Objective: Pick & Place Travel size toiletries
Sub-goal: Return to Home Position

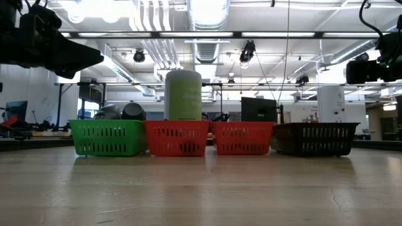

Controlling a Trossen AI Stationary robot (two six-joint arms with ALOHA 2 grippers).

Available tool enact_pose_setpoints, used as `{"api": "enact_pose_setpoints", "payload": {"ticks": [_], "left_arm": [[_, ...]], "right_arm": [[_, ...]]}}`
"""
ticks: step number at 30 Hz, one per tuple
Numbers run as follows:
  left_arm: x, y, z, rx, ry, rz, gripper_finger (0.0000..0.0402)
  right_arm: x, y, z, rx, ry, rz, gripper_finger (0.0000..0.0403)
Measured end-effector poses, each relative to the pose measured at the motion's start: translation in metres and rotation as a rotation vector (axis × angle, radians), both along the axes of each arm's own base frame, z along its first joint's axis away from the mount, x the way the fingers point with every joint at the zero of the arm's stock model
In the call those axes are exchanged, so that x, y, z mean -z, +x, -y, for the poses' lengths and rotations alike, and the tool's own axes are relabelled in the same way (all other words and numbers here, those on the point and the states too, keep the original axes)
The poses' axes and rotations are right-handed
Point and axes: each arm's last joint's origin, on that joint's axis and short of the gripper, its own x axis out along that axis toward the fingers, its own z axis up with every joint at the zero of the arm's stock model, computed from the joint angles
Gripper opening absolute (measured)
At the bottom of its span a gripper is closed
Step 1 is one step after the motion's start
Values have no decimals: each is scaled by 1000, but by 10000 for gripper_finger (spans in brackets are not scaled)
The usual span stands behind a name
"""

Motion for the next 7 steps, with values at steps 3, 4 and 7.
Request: {"api": "enact_pose_setpoints", "payload": {"ticks": [3,4,7], "left_arm": [[0,0,0,0,0,0,156],[0,0,0,0,0,0,156],[0,0,0,0,0,0,156]], "right_arm": [[0,0,0,0,0,0,123],[0,0,0,0,0,0,125],[0,0,0,0,0,0,133]]}}
